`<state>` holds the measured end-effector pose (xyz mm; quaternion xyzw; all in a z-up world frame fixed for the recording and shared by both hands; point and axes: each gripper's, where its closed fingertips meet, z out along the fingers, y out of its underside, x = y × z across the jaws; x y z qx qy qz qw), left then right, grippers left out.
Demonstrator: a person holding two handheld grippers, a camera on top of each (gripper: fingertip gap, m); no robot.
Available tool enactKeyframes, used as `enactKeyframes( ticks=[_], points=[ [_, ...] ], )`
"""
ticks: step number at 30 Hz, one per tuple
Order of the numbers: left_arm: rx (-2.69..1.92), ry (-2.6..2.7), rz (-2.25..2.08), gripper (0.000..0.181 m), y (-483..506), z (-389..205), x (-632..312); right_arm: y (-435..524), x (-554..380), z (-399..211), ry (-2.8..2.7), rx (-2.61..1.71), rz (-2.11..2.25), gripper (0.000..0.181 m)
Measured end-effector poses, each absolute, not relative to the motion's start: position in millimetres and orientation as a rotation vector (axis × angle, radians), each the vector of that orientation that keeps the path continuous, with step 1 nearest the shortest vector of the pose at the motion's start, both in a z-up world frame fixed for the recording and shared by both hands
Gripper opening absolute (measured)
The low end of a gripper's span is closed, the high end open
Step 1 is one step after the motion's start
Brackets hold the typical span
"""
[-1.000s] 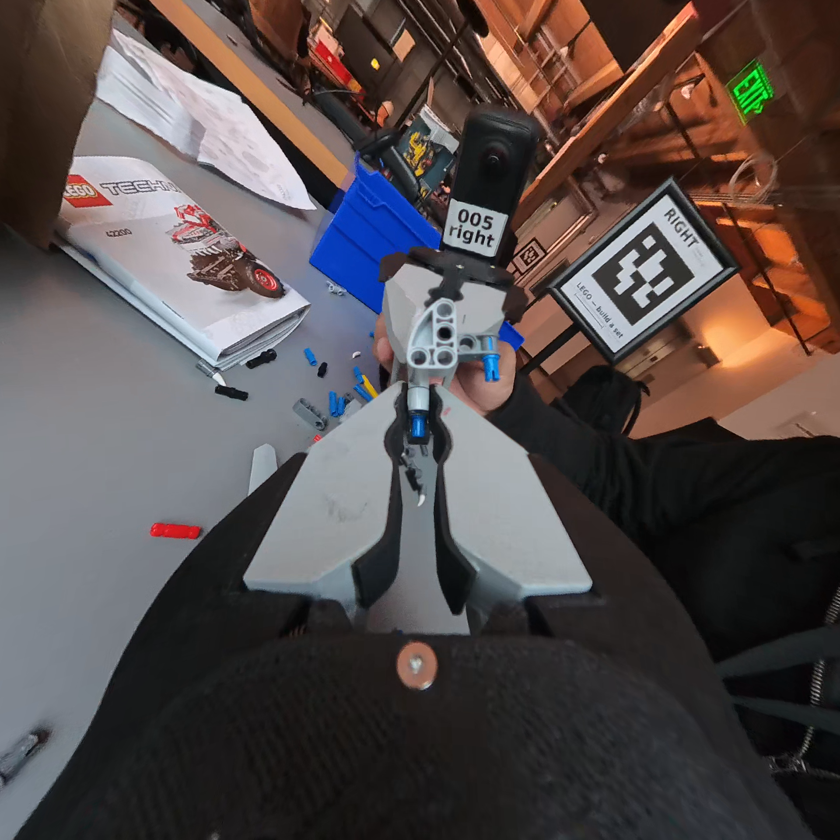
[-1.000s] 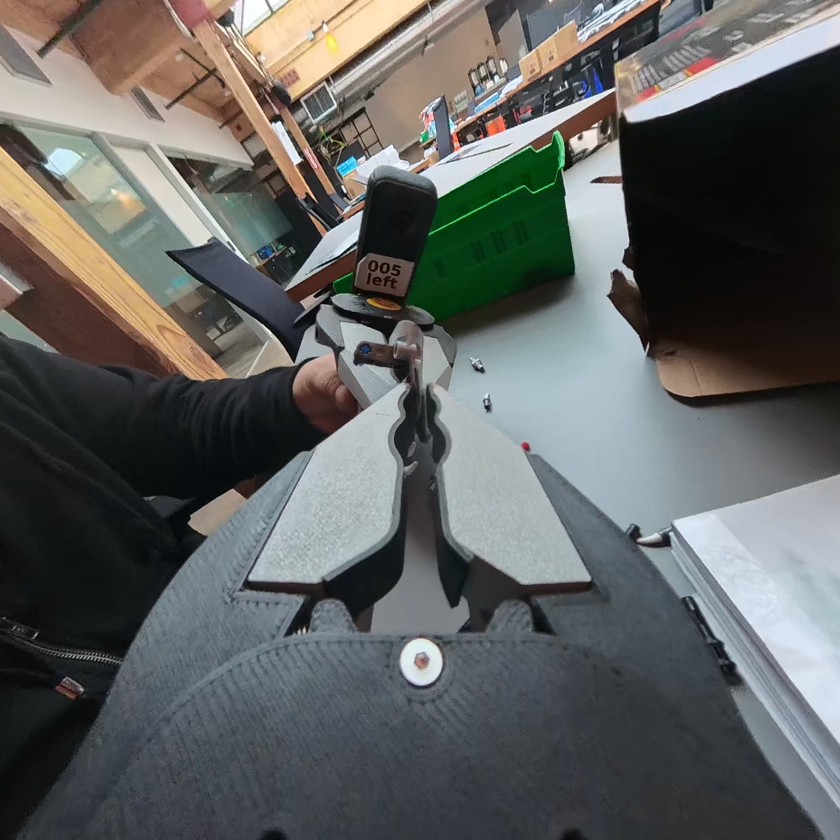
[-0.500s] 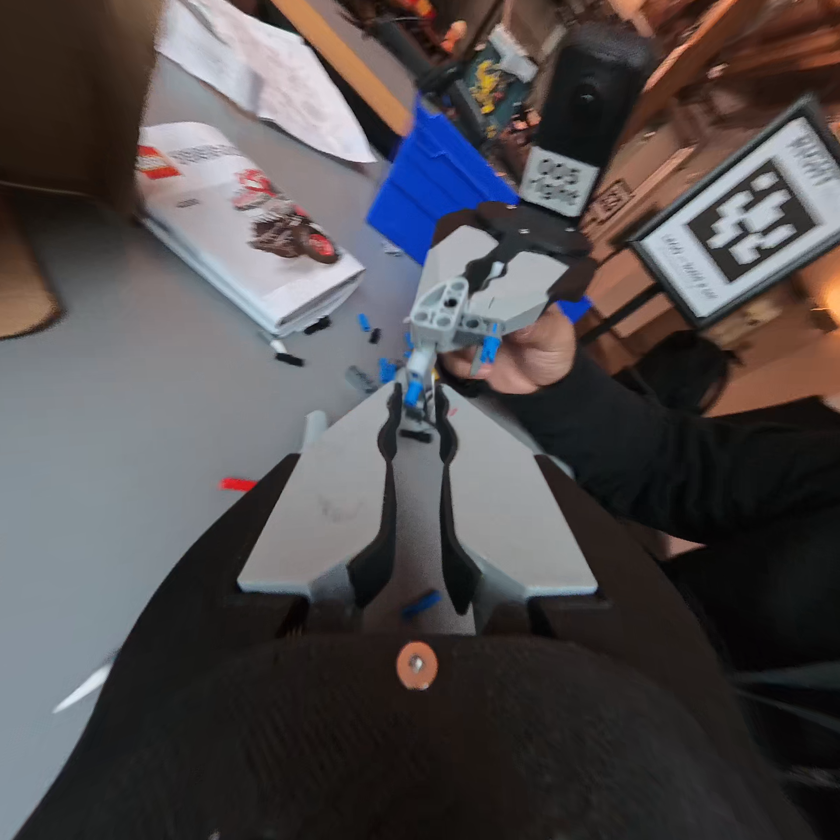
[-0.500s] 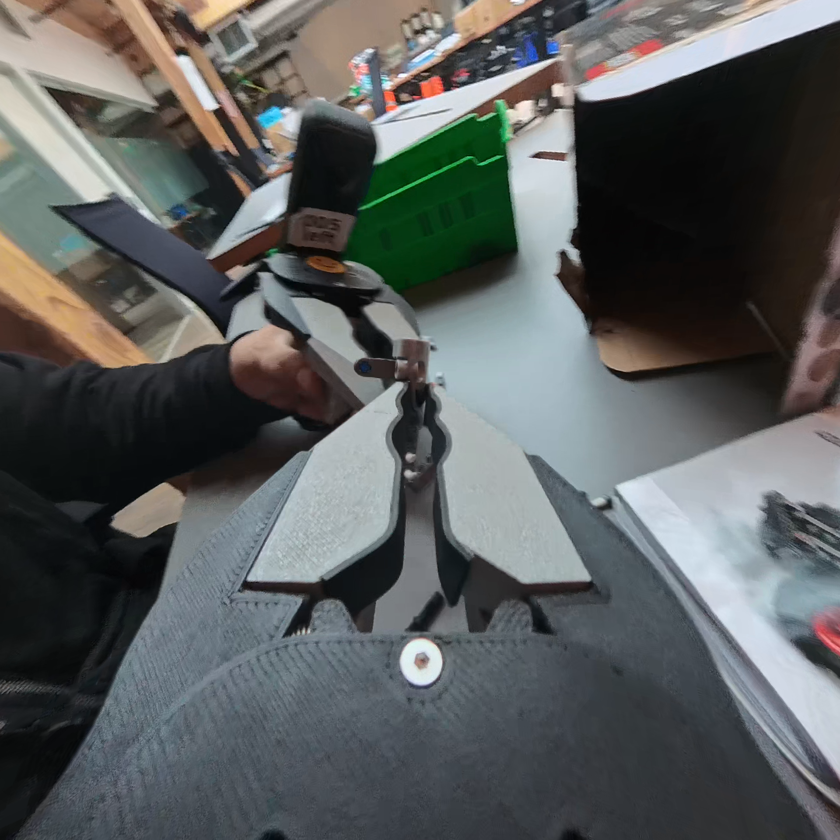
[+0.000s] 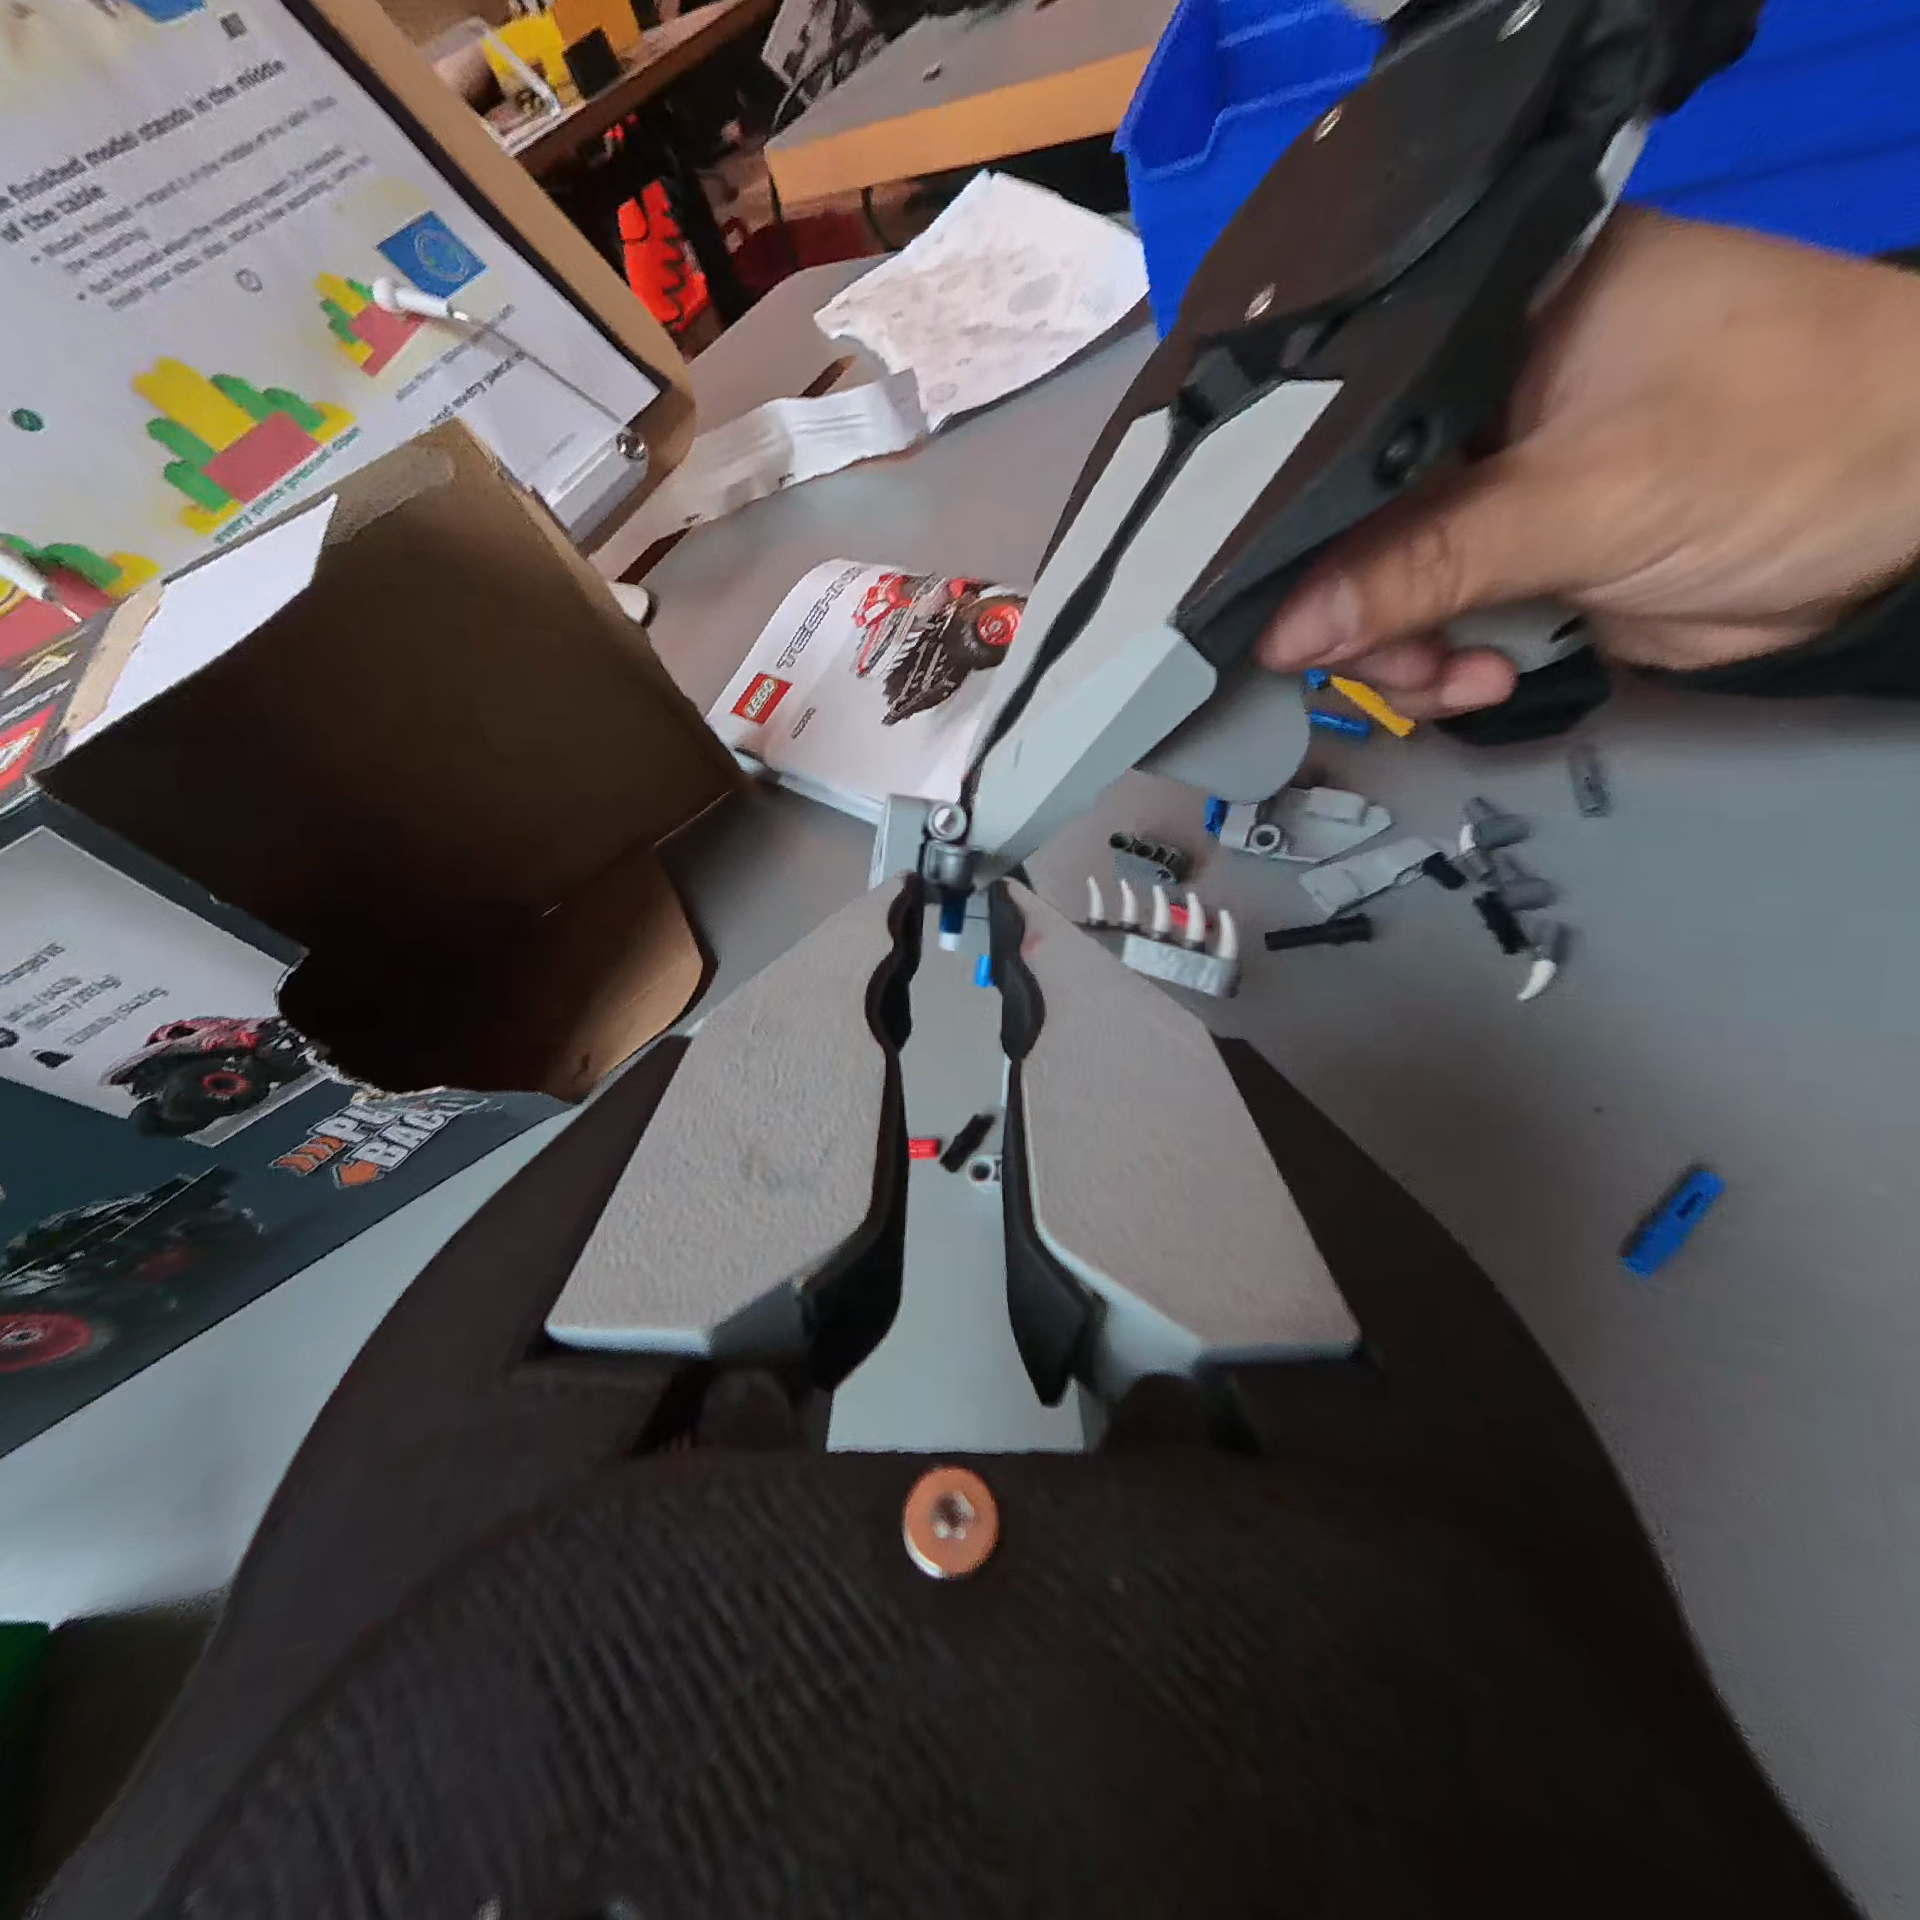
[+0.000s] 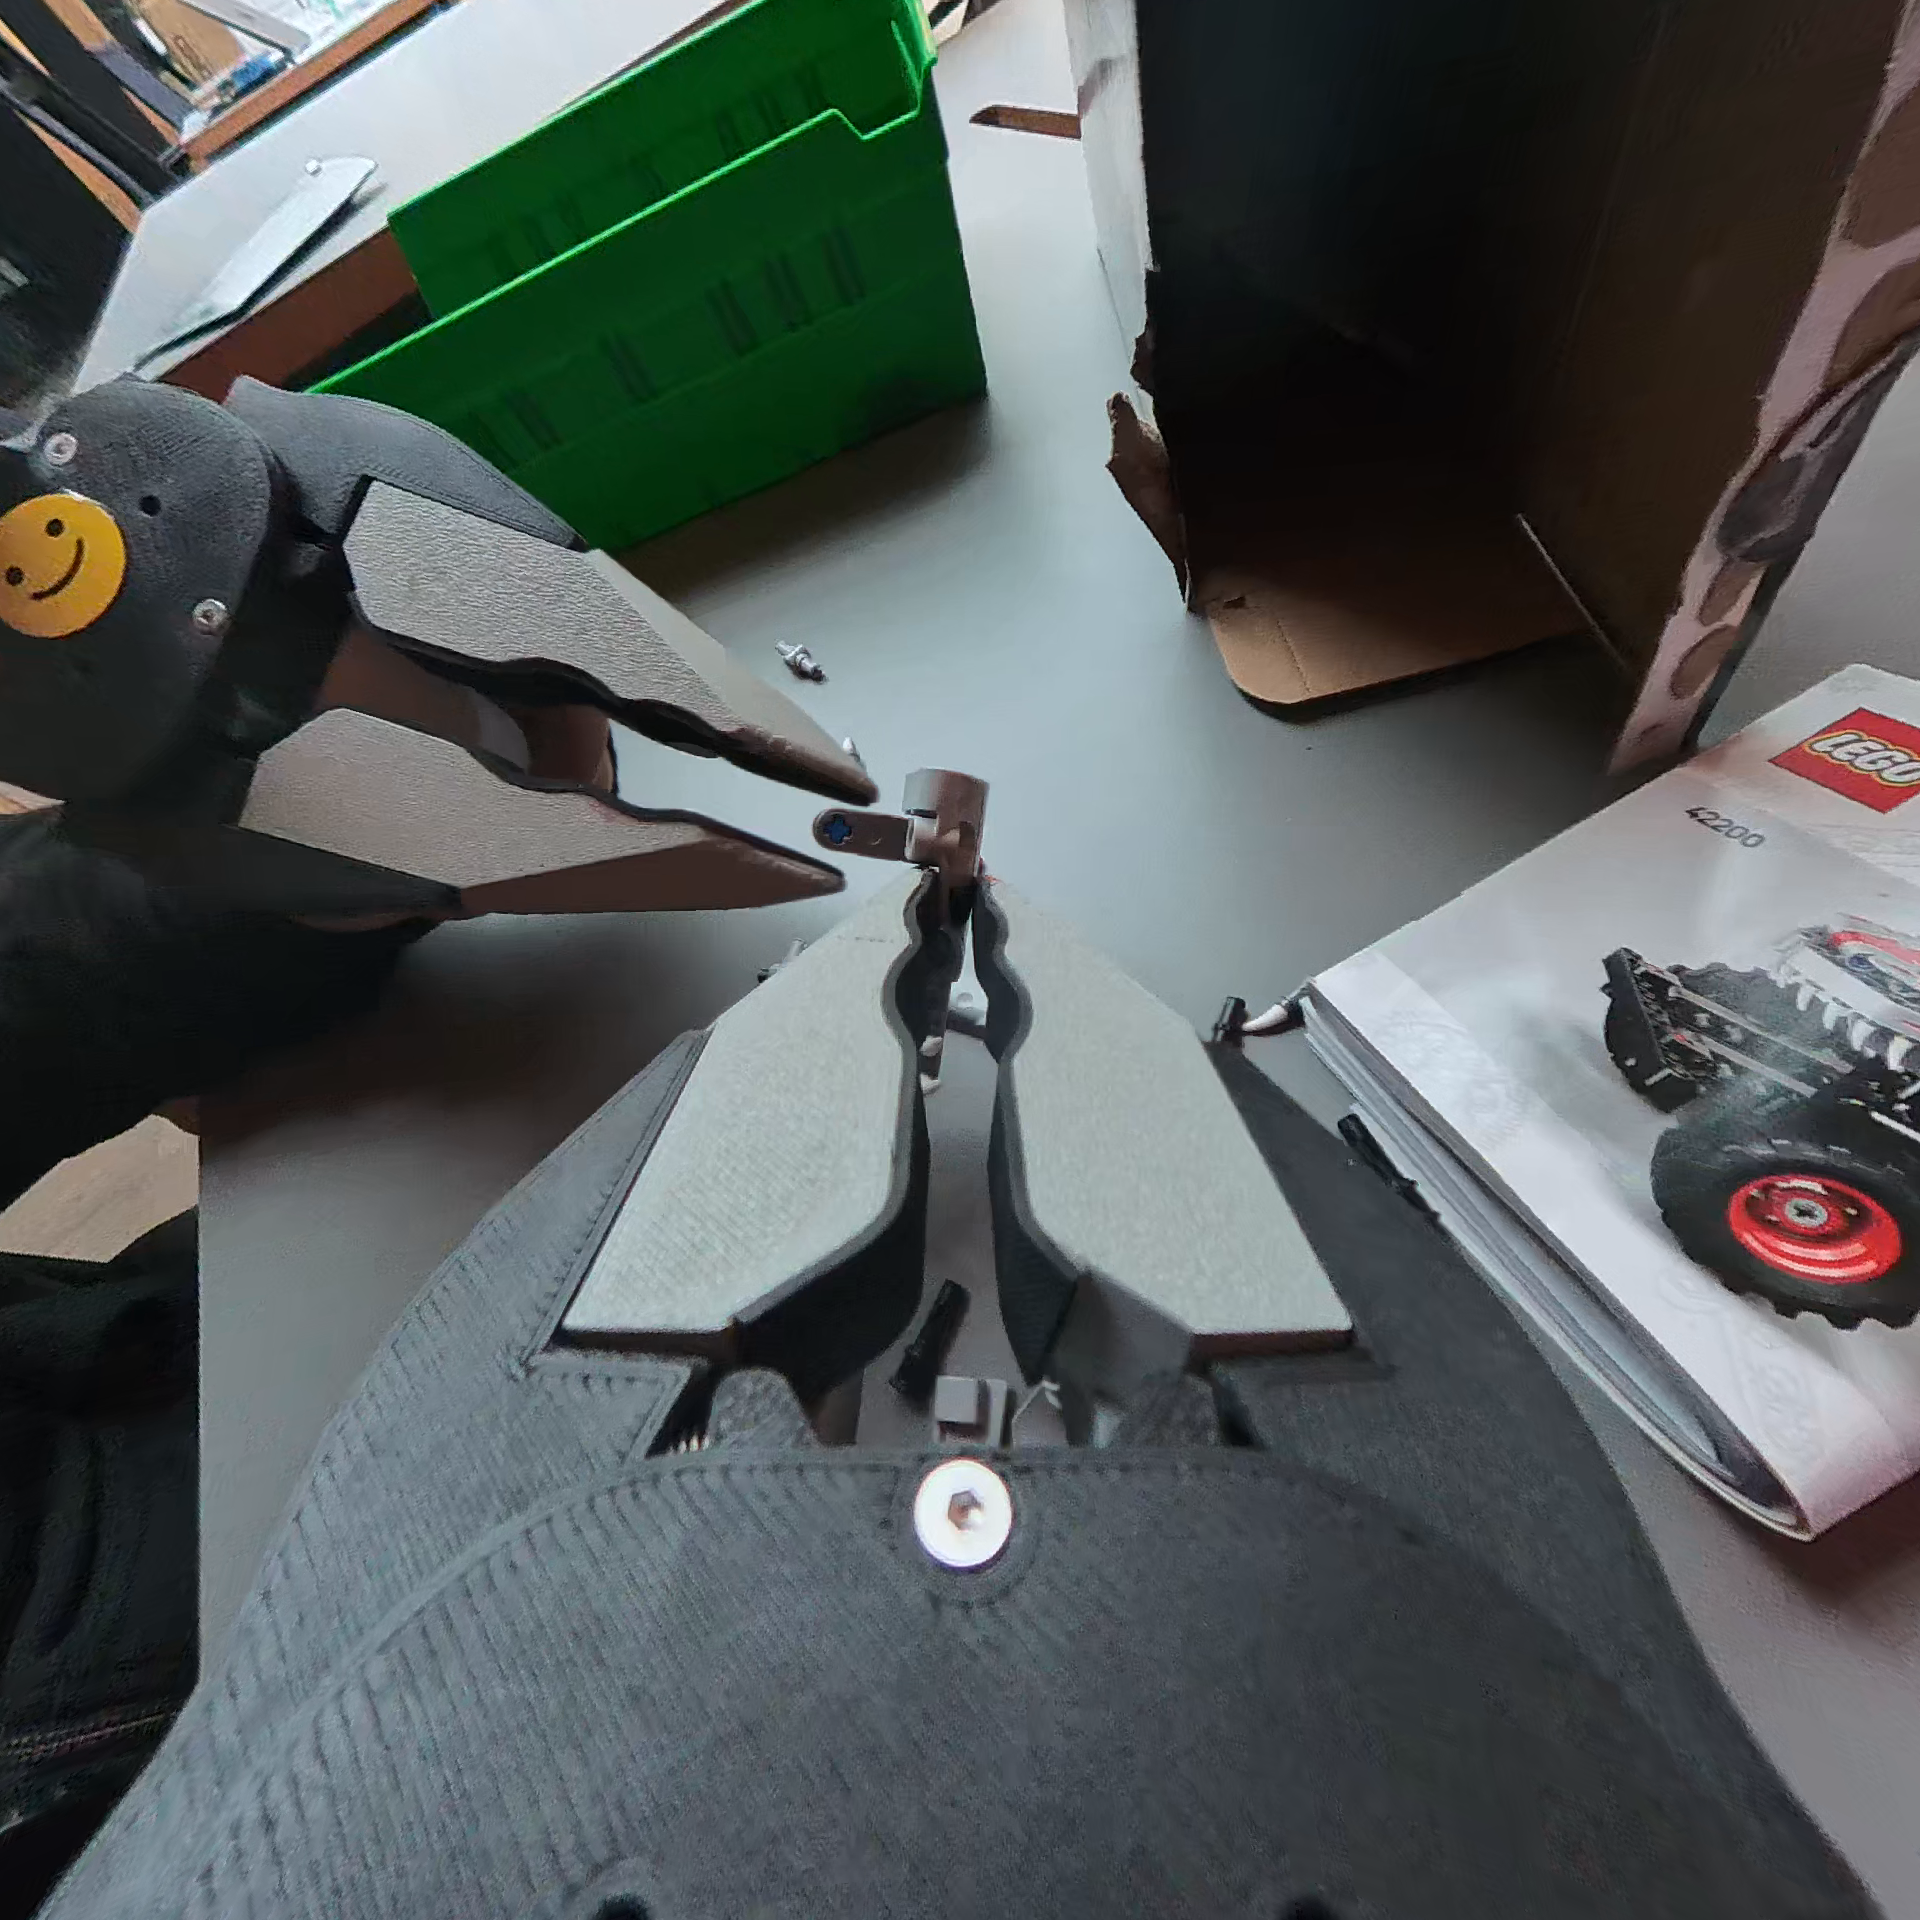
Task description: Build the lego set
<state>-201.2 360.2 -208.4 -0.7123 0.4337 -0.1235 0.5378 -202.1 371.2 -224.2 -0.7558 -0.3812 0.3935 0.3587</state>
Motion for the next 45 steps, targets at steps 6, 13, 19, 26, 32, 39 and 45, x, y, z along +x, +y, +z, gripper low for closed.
enactKeyframes(
  ticks=[6,13,19,26,32,39,45],
  points=[
    [-1.692,1.058,-0.254,0.007,360.7,-211.5,-203.3,368.1,-206.0,-225.9,-0.987,-1.958,1.021,0.002],
    [-1.666,1.095,-0.208,0.006,361.1,-214.9,-201.4,364.6,-208.0,-230.8,-1.015,-1.973,1.021,0.002],
    [-1.624,1.149,-0.06,0.006,364.8,-210.0,-201.2,367.9,-203.1,-223.3,-0.948,-1.948,1.123,0.0],
    [-1.67,1.142,-0.086,0.006,365.7,-212.1,-201.6,369.5,-202.1,-225.8,-0.954,-1.938,1.108,0.0],
    [-1.726,1.122,-0.055,0.006,368.8,-216.4,-204.4,375.3,-202.2,-229.4,-1.03,-1.932,0.937,0.0],
    [-1.822,0.921,-0.474,0.006,371.8,-210.8,-208.5,377.5,-206.4,-225.1,-1.095,-1.89,0.836,0.0],
    [-1.911,0.782,-0.79,0.006,371.7,-215.6,-206.7,369.7,-206.9,-230.0,-1.005,-2.02,1.197,0.0]
  ],
)
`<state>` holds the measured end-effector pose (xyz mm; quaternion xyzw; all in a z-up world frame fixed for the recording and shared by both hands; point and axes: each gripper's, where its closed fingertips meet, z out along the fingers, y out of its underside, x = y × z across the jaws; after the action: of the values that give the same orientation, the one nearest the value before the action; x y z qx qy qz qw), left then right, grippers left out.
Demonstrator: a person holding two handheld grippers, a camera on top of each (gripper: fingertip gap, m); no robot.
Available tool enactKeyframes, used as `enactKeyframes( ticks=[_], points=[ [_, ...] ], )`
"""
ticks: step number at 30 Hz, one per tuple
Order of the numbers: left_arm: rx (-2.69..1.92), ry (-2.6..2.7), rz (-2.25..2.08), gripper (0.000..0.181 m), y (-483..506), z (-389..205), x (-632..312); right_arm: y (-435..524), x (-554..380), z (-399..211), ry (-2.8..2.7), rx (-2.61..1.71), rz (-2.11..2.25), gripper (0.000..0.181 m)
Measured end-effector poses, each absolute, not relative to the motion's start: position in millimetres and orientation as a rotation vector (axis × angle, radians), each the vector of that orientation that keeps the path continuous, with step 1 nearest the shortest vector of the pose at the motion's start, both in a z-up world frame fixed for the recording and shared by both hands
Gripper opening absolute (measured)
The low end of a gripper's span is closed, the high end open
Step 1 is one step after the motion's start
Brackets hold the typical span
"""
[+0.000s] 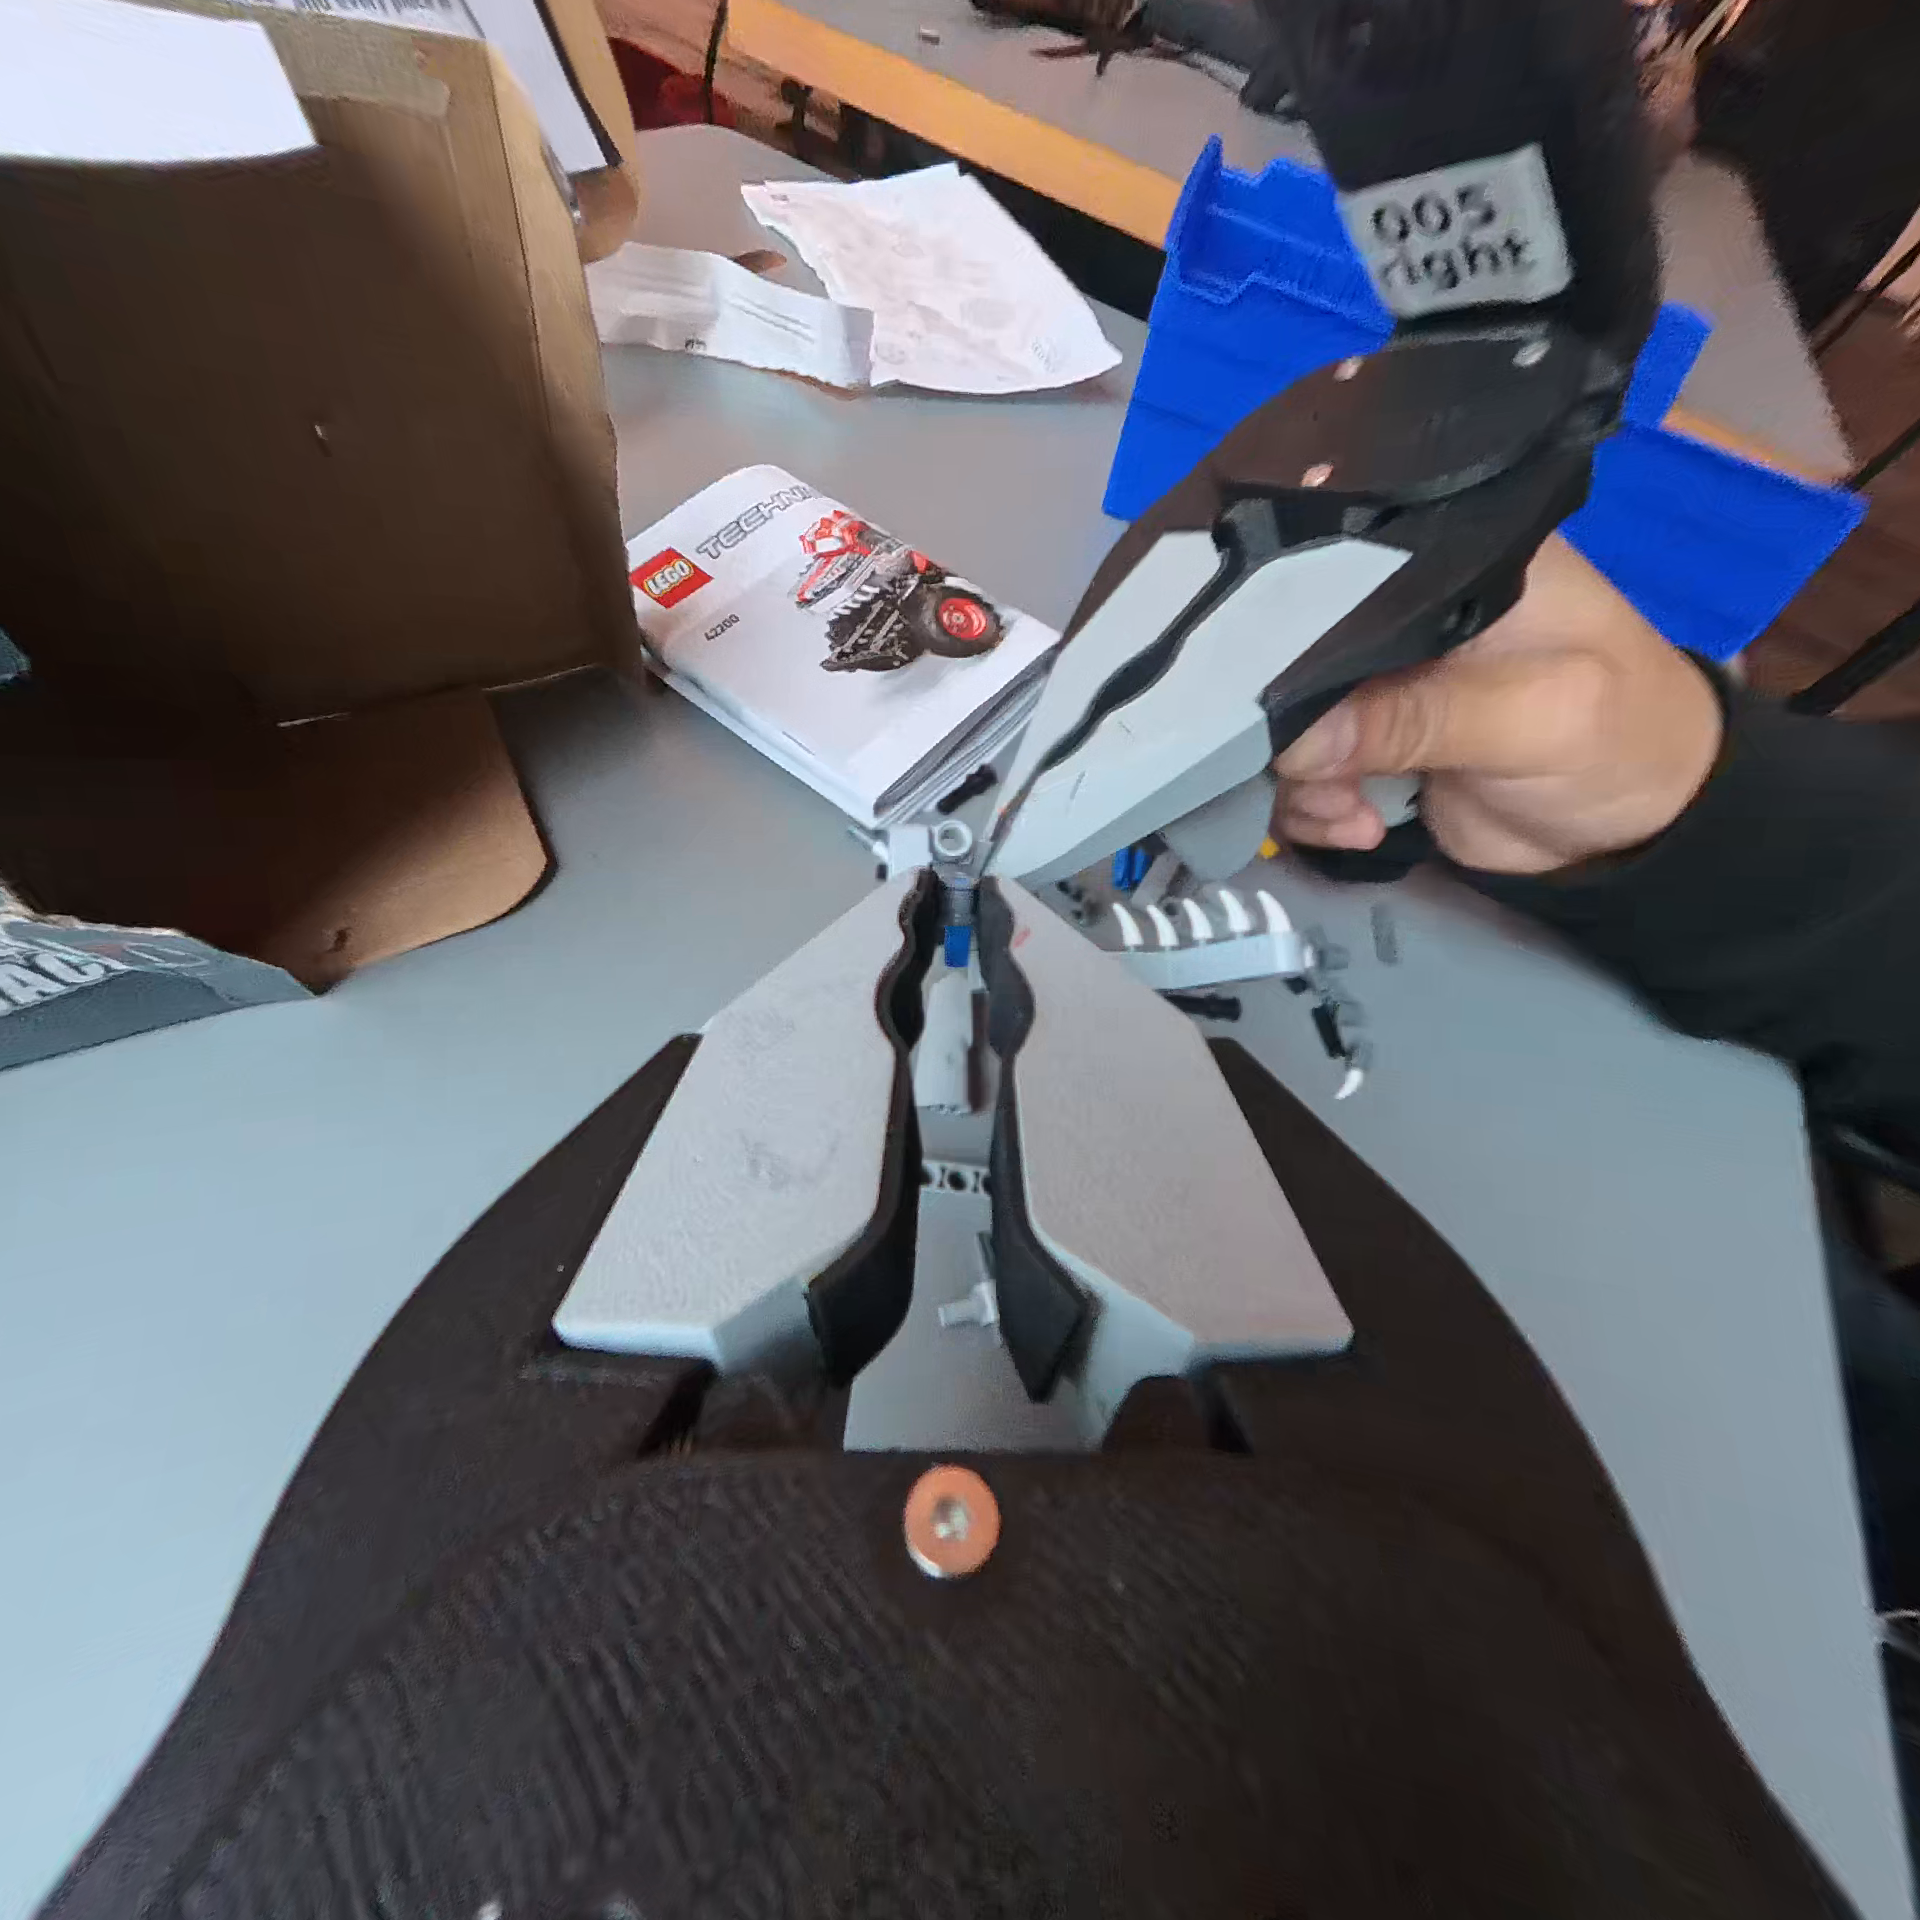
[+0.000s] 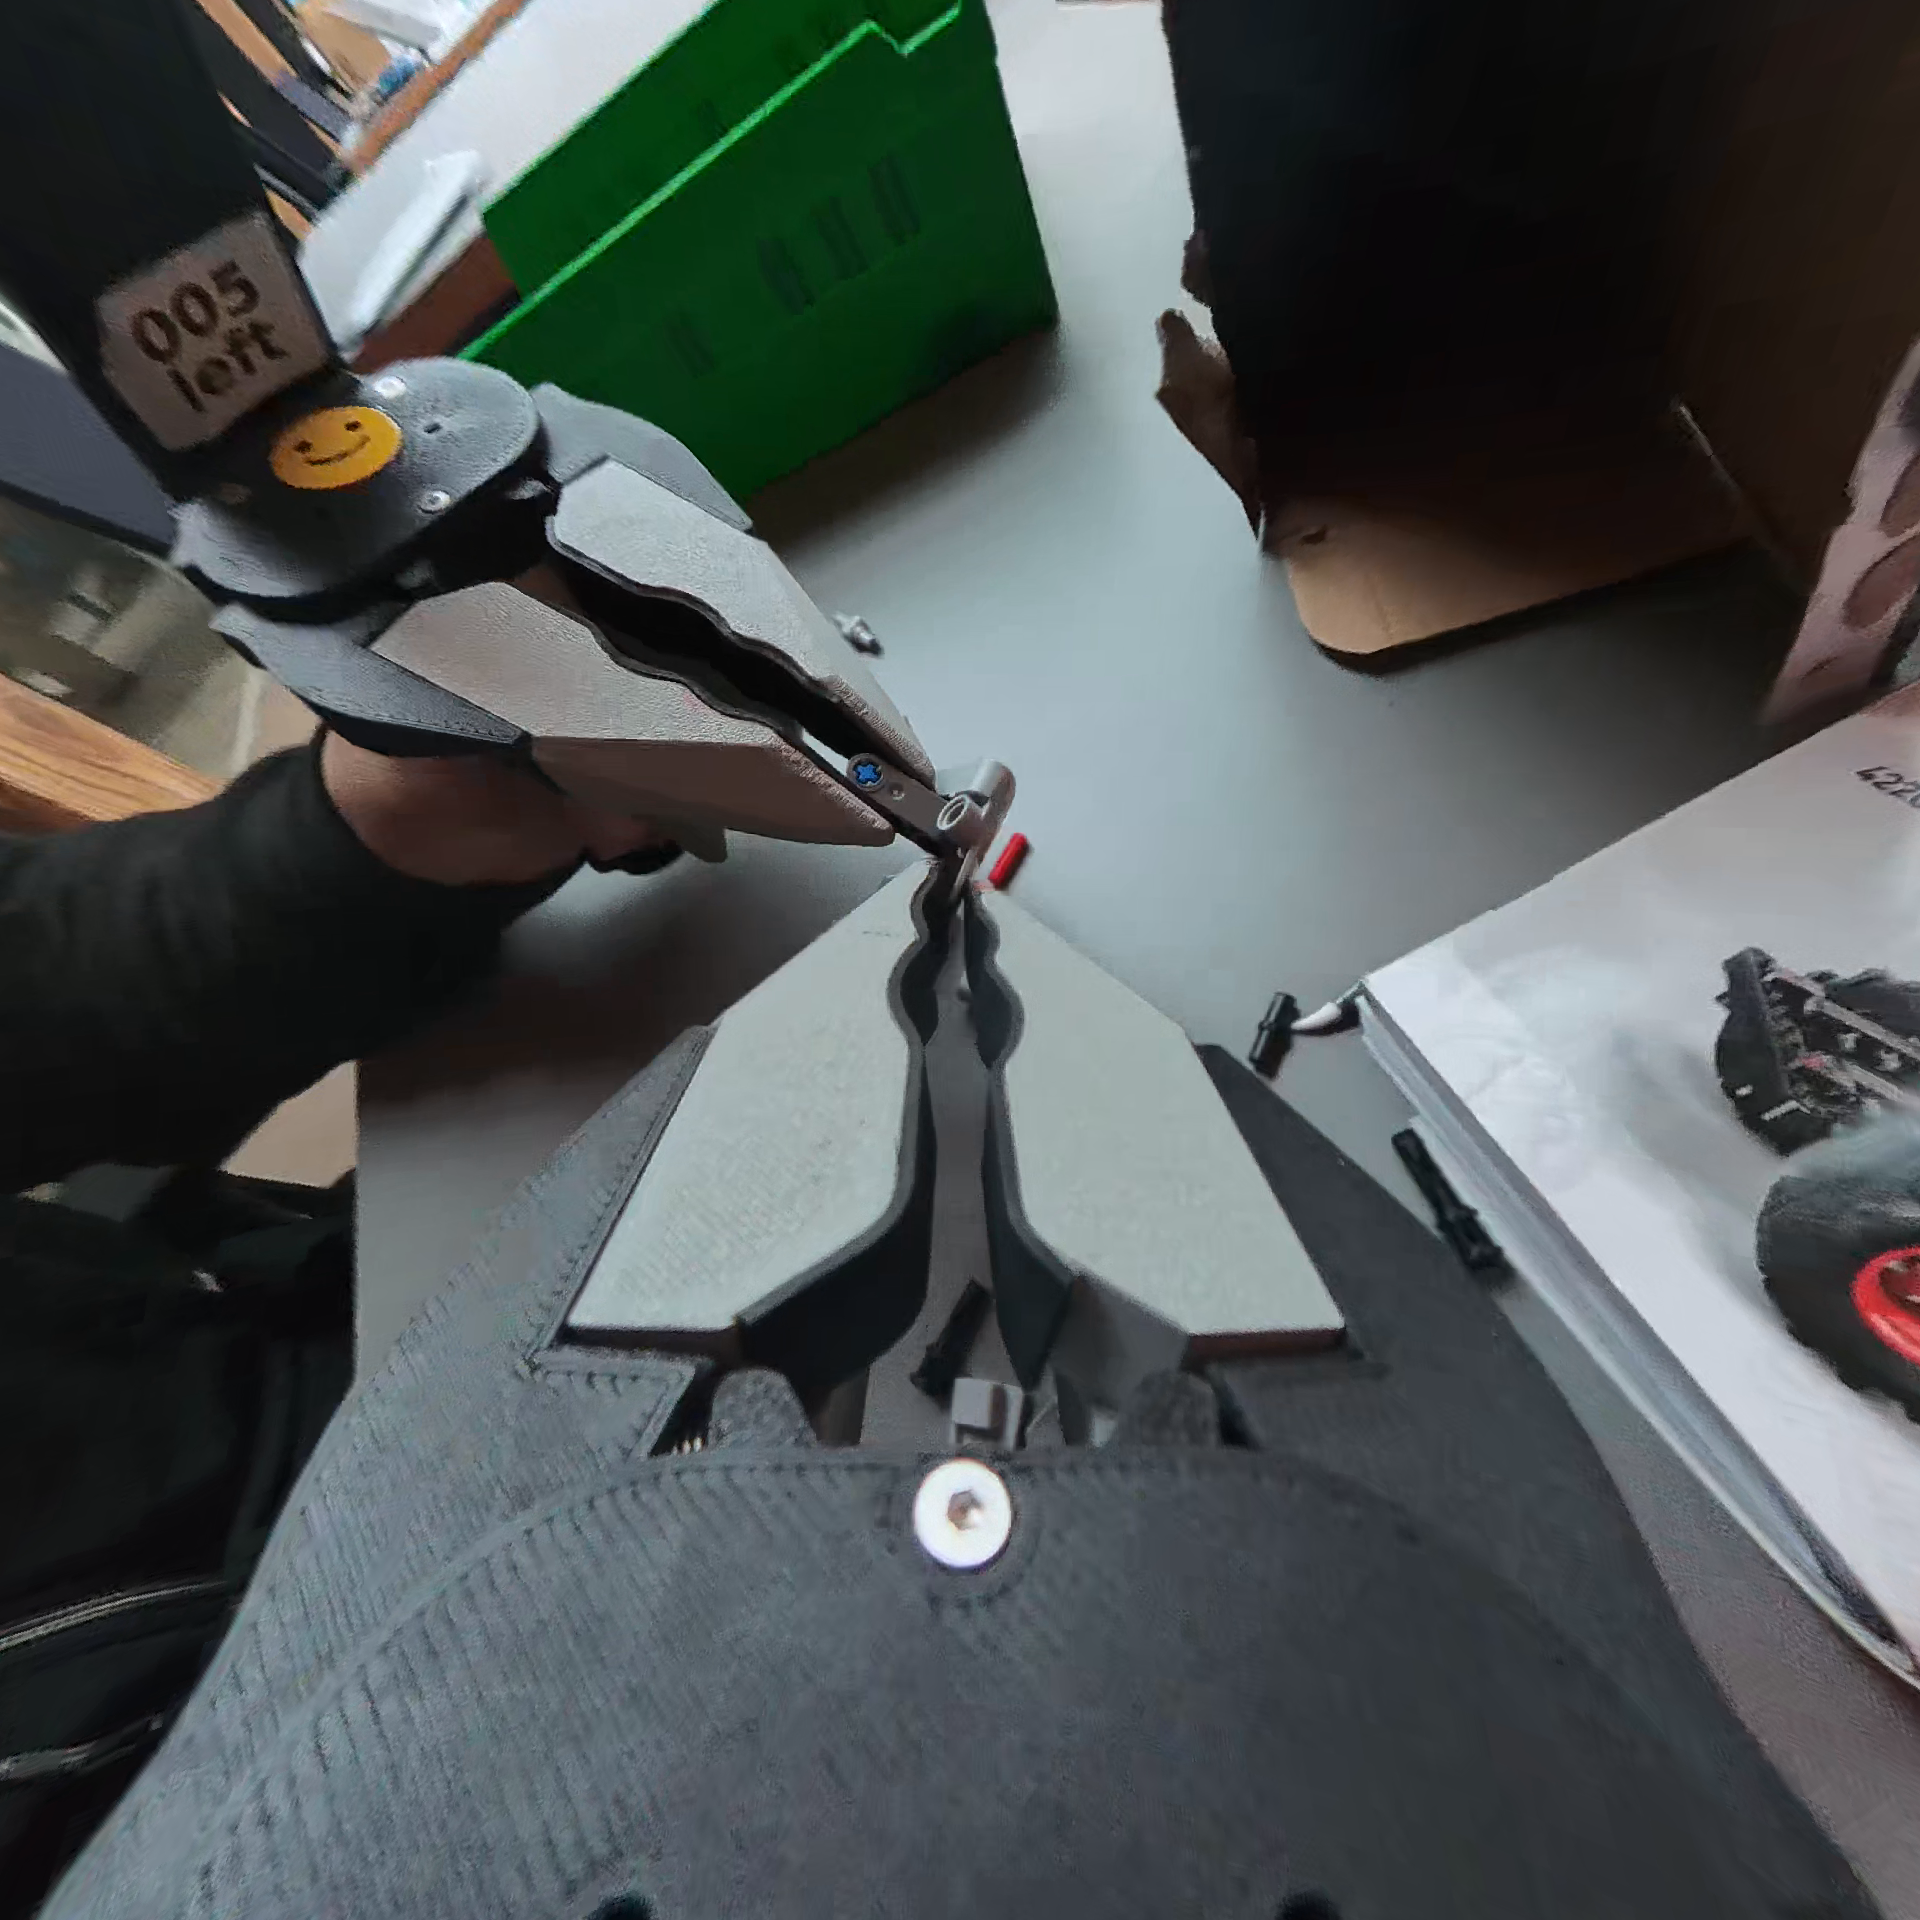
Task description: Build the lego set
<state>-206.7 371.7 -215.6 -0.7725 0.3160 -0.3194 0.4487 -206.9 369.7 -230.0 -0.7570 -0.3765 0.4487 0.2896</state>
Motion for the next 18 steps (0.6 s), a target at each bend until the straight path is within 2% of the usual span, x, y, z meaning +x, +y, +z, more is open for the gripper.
enactKeyframes(
  ticks=[7,13,18],
  points=[
    [-1.922,0.615,-1.065,0.005,372.4,-207.1,-208.4,365.5,-204.3,-214.6,-0.884,-1.973,1.552,0.006],
    [-1.909,0.547,-1.133,0.006,375.0,-203.5,-213.4,367.8,-198.4,-212.8,-0.968,-1.943,1.391,0.009],
    [-1.897,0.531,-1.21,0.005,371.1,-200.4,-211.0,363.0,-205.2,-206.2,-0.976,-1.893,1.435,0.014]
  ],
)
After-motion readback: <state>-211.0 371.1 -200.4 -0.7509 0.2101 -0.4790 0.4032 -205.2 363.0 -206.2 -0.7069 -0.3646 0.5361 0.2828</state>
